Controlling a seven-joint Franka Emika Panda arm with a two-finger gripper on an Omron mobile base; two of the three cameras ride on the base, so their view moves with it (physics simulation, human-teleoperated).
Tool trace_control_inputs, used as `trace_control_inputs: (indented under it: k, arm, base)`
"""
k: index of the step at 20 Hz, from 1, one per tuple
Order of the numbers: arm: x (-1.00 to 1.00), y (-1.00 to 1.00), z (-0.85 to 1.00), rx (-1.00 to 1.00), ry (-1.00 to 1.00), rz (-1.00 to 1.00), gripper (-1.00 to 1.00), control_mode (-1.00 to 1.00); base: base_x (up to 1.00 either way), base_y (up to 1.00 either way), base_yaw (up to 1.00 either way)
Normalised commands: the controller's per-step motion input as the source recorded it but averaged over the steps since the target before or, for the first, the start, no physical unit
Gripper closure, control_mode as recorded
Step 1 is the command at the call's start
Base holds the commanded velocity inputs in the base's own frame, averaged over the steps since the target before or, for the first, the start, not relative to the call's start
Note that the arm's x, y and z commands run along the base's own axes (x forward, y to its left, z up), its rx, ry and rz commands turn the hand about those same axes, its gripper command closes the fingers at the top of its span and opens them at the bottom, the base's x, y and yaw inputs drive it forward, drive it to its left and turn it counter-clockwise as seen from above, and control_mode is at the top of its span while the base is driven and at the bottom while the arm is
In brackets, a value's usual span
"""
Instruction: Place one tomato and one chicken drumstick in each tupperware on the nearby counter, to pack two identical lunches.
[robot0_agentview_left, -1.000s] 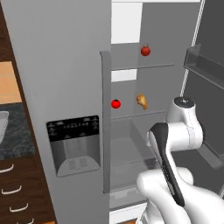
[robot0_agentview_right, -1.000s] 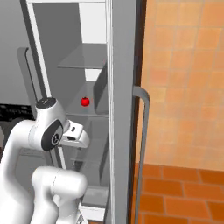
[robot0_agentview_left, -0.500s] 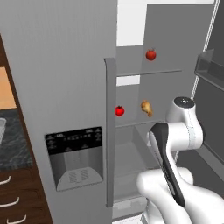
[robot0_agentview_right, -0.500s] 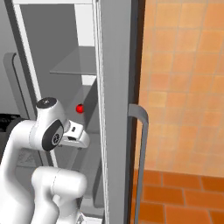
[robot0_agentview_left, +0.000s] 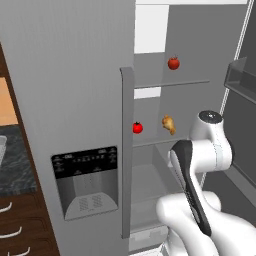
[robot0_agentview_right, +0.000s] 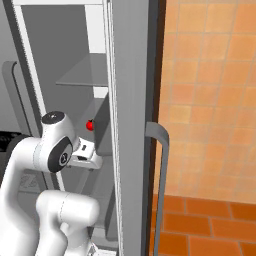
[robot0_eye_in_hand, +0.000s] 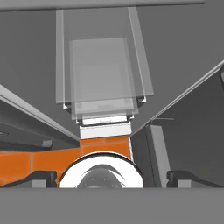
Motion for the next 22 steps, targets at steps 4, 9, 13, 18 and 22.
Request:
trace_control_inputs:
  k: [4,9,13,18,22]
  arm:
    - [0.0,0.0,0.0,0.0,0.0,0.0,-1.0,1.0]
    - [-0.01,-0.01,0.03,0.01,-0.05,-0.01,-1.0,-1.0]
    - [-0.01,0.0,0.51,0.06,-0.43,-0.06,-1.0,-1.0]
    - [0.02,-0.06,0.78,0.01,-0.12,-0.11,-1.0,-1.0]
    - [0.0,0.0,0.77,-0.04,-0.12,-0.05,-1.0,-1.0]
  base:
    - [0.0,0.0,0.0]
    - [0.0,0.0,0.0]
    - [0.0,0.0,0.0]
    - [0.0,0.0,0.0]
    - [0.0,0.0,0.0]
